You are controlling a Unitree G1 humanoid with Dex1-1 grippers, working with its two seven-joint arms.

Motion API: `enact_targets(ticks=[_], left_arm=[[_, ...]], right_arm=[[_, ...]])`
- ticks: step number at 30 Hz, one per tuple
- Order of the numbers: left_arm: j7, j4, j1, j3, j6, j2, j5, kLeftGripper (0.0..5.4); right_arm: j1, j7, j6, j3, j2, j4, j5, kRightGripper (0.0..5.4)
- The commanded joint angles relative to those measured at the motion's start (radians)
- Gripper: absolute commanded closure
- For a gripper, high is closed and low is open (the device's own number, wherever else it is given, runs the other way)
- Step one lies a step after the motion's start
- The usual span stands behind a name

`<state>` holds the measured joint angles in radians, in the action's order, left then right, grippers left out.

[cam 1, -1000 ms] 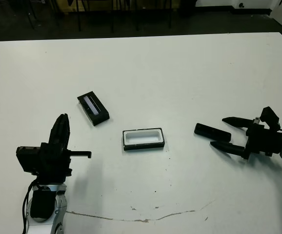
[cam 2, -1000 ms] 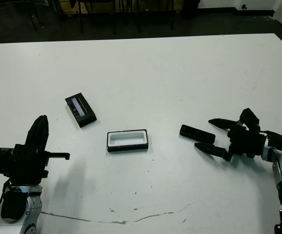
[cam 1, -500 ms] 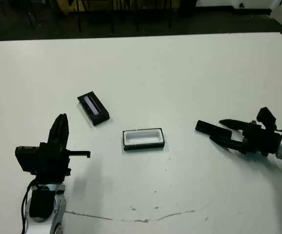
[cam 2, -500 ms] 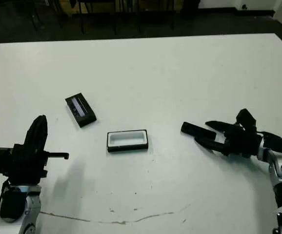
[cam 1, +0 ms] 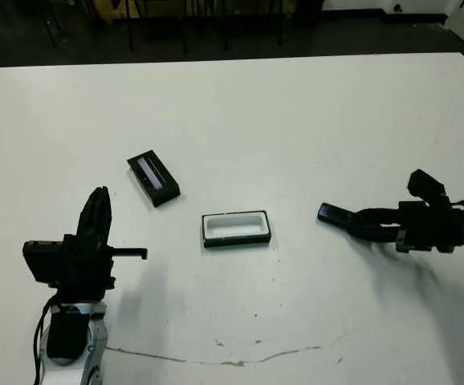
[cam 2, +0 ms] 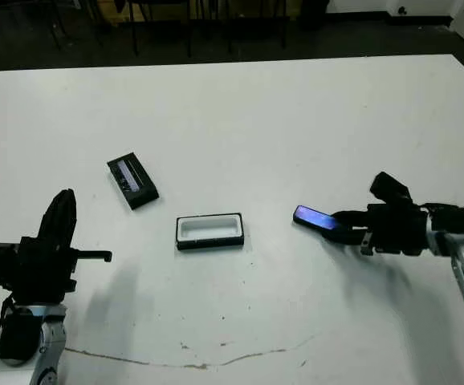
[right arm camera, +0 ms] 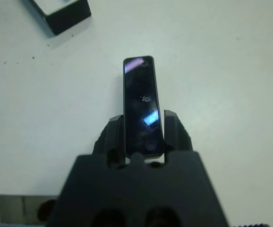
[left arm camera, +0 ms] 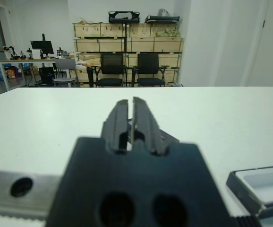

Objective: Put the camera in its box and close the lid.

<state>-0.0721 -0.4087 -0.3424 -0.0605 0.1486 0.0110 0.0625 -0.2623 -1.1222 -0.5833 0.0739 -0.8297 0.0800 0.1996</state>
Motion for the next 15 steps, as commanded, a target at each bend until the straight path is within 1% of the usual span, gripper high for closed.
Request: enact_targets(ticks=[1,4,5,6,8,9,10,12,13,15], left_arm=[[-0.002,0.009,-0.048,-0.006,-0.010,-0.016,-0.005,5.40],[-0.005,0.015,-0.048,-0.006,0.002,-0.019,-0.010,5.40],[-0.006,0.013,-0.049,-0.006,-0.003,-0.019,-0.006,5.40],[-0.007,0.012,-0.050,-0.006,-0.008,-0.018,-0.003,5.40],[-0.008,0.009,-0.053,-0.005,-0.011,-0.019,-0.002,5.40],[-0.009,0.008,-0.054,-0.004,-0.011,-0.018,0.000,5.40],[-0.010,0.008,-0.055,-0.003,-0.010,-0.016,0.000,5.40],[-0.011,0.009,-0.055,0.001,-0.007,-0.015,-0.002,5.40],[-0.010,0.009,-0.055,0.003,-0.008,-0.014,-0.005,5.40],[-0.009,0.010,-0.056,0.009,-0.009,-0.012,-0.008,5.40]], right_arm=[[0.050,0.074,-0.014,-0.004,0.004,0.010,-0.021,4.72],[0.059,0.150,0.197,-0.002,0.073,-0.201,-0.068,4.72],[0.053,0.152,0.248,-0.020,0.100,-0.264,-0.050,4.72],[0.050,0.147,0.280,-0.043,0.121,-0.289,-0.023,4.72],[0.040,0.154,0.348,-0.062,0.138,-0.296,-0.012,4.72],[0.025,0.152,0.372,-0.067,0.149,-0.309,-0.005,4.72],[0.005,0.129,0.393,-0.083,0.172,-0.336,0.029,4.72],[-0.045,0.060,0.393,-0.117,0.217,-0.388,0.119,4.72],[-0.066,0.044,0.404,-0.124,0.231,-0.382,0.142,4.72],[-0.103,0.072,0.370,-0.109,0.227,-0.295,0.136,4.72]])
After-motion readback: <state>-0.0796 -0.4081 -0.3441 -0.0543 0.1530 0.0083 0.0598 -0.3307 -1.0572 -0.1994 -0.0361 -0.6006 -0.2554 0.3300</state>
